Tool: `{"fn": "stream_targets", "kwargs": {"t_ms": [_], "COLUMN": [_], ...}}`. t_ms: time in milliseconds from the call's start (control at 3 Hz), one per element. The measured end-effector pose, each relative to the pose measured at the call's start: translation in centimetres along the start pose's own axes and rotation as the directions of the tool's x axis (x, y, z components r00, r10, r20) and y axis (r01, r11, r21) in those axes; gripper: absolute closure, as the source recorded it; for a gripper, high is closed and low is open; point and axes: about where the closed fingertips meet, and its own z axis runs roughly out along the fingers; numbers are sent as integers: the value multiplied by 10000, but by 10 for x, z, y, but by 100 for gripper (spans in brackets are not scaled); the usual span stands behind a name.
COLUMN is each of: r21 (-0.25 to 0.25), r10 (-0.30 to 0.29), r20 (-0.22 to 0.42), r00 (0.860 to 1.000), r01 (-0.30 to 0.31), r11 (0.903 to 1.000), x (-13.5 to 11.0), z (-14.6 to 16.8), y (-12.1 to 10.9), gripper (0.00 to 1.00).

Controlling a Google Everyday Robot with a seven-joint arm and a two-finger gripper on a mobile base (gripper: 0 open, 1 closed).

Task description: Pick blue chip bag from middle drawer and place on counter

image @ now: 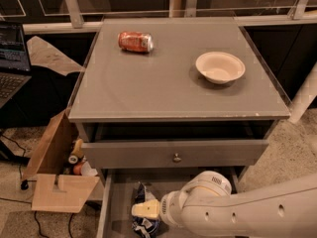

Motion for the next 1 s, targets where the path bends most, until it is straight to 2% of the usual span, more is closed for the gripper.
{"fn": "stream_targets", "kwargs": {"t_ms": [333, 667, 1000], "r21": [86, 413, 412], "r10": [86, -500, -840], "r20": [360, -156, -166], "r00": [9993, 9986, 9963], "r01": [-89, 506, 846], "r11": [9999, 9979, 9956], "x": [-15, -15, -14], "z": [-1, 26, 27], "y": [0, 6, 5], "gripper": [0, 0, 0]}}
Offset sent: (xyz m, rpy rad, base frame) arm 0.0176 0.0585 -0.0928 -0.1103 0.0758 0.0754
